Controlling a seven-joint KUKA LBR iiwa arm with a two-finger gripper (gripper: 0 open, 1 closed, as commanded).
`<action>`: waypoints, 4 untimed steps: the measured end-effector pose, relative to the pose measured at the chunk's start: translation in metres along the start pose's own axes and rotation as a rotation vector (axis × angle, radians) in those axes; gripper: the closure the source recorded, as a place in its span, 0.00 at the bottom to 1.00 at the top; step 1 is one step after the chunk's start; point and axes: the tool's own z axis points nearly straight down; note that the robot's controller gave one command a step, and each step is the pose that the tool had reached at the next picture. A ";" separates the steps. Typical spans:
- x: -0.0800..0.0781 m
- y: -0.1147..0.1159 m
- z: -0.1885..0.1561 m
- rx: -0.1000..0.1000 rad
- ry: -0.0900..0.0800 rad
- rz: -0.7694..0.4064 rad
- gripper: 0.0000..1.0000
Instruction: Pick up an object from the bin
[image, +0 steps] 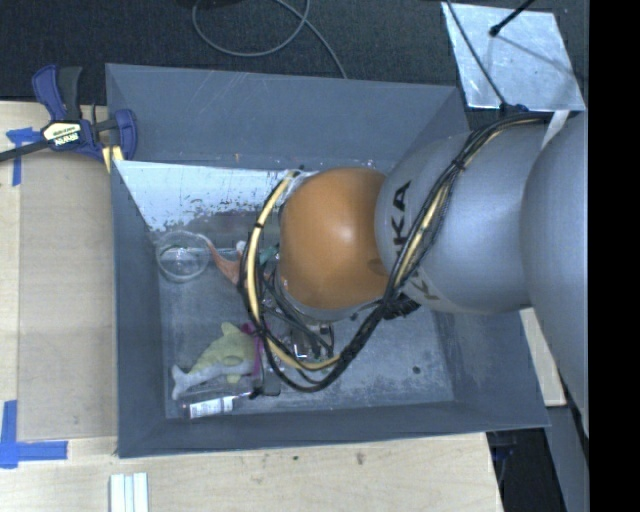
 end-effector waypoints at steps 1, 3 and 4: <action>-0.002 -0.001 -0.005 -0.002 -0.008 0.004 0.00; -0.003 0.022 0.076 0.000 -0.009 -0.389 0.00; -0.028 0.037 0.053 -0.001 -0.013 -0.417 0.00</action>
Offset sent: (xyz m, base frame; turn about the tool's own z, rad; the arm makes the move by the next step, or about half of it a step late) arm 0.0044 0.0235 -0.0848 -0.4129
